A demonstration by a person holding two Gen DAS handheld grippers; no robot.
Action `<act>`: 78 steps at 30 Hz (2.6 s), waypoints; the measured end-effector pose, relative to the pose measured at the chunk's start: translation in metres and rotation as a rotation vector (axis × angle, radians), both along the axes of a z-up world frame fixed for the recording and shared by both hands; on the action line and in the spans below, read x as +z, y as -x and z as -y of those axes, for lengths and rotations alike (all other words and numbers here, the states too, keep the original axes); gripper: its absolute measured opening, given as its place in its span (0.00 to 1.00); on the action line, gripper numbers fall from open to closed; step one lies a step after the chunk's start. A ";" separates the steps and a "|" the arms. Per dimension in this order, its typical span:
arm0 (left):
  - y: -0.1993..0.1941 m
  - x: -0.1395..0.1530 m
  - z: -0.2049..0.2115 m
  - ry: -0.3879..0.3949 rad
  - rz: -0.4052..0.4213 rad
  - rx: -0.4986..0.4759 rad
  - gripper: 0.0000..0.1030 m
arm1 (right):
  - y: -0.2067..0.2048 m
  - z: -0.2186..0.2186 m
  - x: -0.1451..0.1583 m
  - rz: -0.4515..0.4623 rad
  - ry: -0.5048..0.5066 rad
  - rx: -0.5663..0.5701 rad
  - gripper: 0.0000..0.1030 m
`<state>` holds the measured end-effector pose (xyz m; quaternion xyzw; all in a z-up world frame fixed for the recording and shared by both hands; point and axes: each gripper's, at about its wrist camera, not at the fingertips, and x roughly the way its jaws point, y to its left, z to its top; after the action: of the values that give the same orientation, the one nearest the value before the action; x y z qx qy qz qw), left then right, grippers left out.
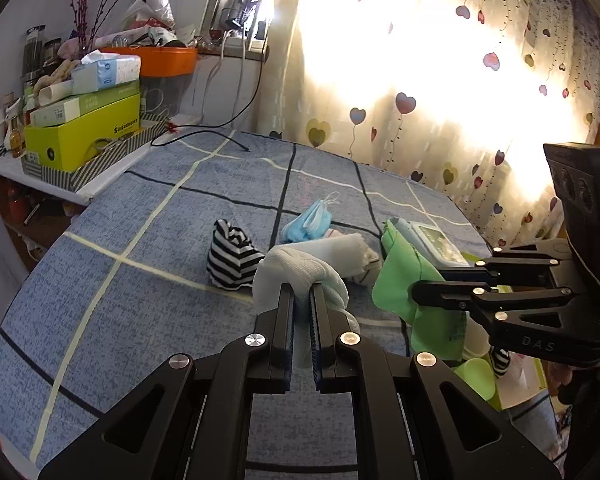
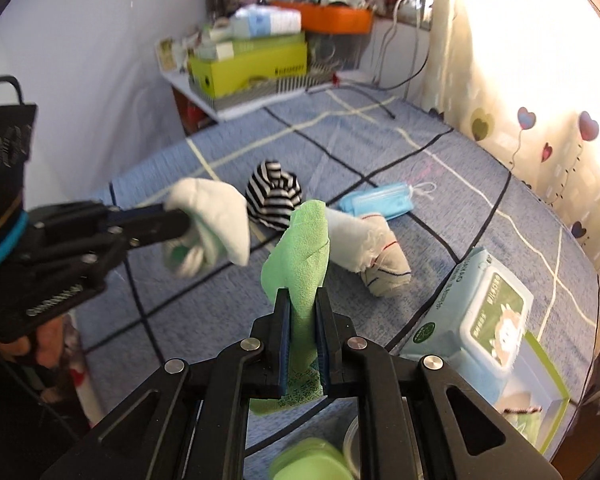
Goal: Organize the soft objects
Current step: 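Grasp the green washcloth with the right gripper, then carry the white sock toward the tray with the left gripper while the right gripper carries the green washcloth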
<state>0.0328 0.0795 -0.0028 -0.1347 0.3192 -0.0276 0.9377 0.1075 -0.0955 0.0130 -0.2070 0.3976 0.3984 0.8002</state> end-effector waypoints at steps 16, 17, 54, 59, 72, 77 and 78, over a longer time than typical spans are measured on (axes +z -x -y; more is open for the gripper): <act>-0.008 0.030 0.054 -0.010 0.063 -0.126 0.07 | 0.026 0.086 0.027 0.051 -0.227 -0.216 0.11; -0.008 0.031 0.057 -0.010 0.065 -0.134 0.07 | 0.027 0.090 0.027 0.053 -0.234 -0.225 0.11; -0.014 0.037 0.188 -0.048 0.044 -0.455 0.07 | 0.051 0.227 0.025 0.106 -0.274 -0.536 0.11; -0.014 0.038 0.197 -0.051 0.039 -0.483 0.07 | 0.051 0.245 0.025 0.111 -0.280 -0.579 0.11; -0.014 0.024 0.226 -0.060 -0.006 -0.552 0.07 | 0.047 0.265 0.014 0.087 -0.286 -0.619 0.11; -0.016 0.013 0.237 -0.063 -0.041 -0.579 0.07 | 0.039 0.268 0.006 0.066 -0.284 -0.623 0.11; -0.016 0.010 0.238 -0.063 -0.048 -0.584 0.07 | 0.037 0.268 0.005 0.062 -0.283 -0.624 0.11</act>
<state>0.0490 -0.1587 0.0072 -0.0085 0.3673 -0.2834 0.8858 0.0704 -0.3633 0.0176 0.0257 0.3582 0.1793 0.9159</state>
